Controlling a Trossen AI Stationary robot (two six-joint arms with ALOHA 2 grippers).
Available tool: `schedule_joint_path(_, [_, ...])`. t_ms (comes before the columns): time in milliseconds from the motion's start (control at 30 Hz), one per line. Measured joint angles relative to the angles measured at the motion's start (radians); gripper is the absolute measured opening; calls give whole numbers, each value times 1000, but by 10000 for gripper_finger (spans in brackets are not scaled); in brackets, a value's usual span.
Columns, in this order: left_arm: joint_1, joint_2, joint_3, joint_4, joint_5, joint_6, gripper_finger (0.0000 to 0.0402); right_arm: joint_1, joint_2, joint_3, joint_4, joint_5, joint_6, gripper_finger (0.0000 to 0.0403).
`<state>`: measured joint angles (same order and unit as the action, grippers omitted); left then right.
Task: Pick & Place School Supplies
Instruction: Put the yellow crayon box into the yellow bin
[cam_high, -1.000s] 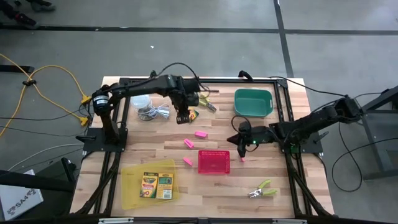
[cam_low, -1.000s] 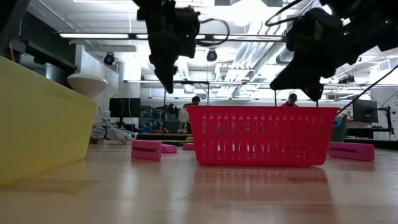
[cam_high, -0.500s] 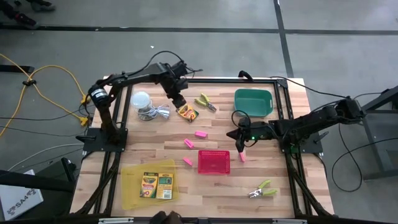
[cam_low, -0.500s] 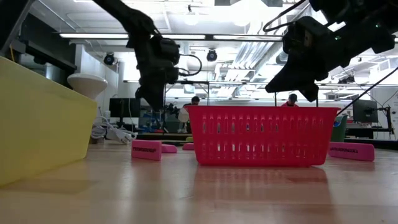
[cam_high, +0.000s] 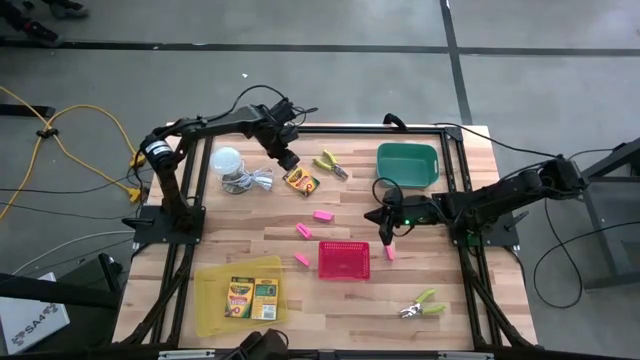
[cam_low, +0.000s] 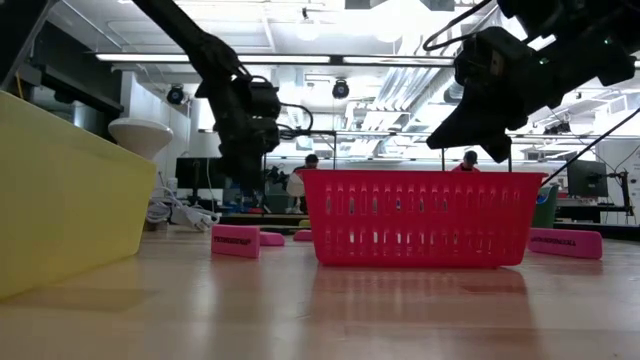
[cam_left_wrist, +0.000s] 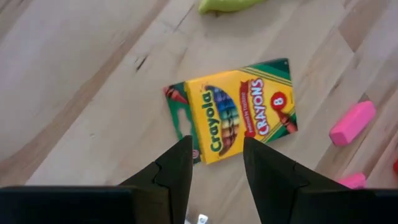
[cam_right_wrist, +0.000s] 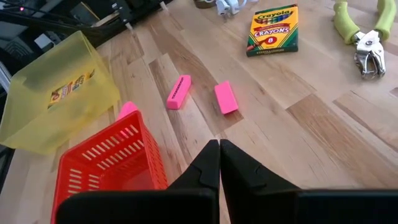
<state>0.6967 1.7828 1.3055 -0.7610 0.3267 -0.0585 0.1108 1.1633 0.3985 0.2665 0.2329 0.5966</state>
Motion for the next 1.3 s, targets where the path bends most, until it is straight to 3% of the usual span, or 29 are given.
schedule_joint_path(267, [46, 0, -79, 44, 2, 13, 138, -7, 0, 0, 6, 4, -26, 2])
schedule_joint_path(600, [118, 0, -161, 141, 136, 13, 138, -9, 0, 0, 16, 15, -45, 2])
schedule_joint_path(767, [134, 2, -165, 154, 149, 13, 138, -9, 0, 0, 17, 27, -50, 2])
schedule_joint_path(1100, [128, 145, -161, 189, 269, 10, 138, -9, 0, 0, 38, 26, -52, 2])
schedule_joint_path(1300, [134, 159, -162, 198, 322, 31, 138, -22, 16, 0, 56, 19, -80, 2])
